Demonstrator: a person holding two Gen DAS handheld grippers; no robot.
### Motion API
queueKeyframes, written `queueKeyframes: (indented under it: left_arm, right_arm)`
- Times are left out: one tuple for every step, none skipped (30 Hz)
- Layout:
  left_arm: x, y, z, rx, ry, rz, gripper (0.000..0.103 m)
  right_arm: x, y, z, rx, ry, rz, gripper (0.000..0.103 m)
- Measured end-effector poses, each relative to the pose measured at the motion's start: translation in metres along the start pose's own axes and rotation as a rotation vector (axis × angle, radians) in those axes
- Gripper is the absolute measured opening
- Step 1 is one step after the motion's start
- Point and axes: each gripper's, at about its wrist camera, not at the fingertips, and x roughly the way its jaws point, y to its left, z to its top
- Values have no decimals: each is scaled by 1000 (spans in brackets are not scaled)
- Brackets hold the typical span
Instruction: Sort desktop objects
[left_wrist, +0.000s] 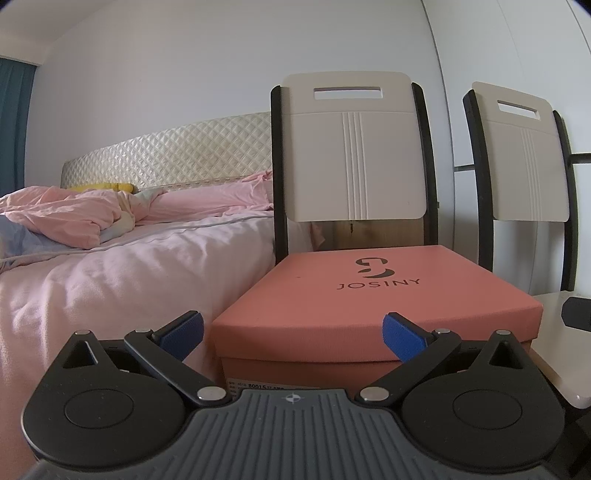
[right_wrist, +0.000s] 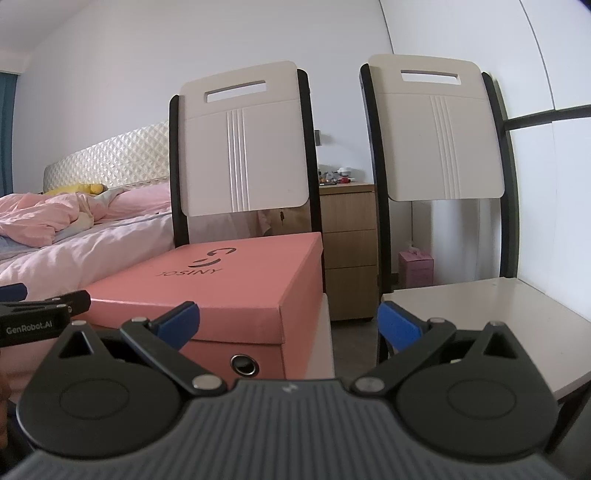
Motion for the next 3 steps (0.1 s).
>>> queueKeyframes:
  left_arm:
    - [0, 0, 0, 0, 0, 1, 103]
    - [-1, -2, -2, 0, -2, 2, 103]
    - [-1, -2, -2, -1, -2, 2, 103]
  right_arm:
    - [0, 0, 0, 0, 1, 0, 103]
    - [0, 0, 0, 1, 1, 0, 103]
    - [0, 0, 0, 0, 1, 0, 103]
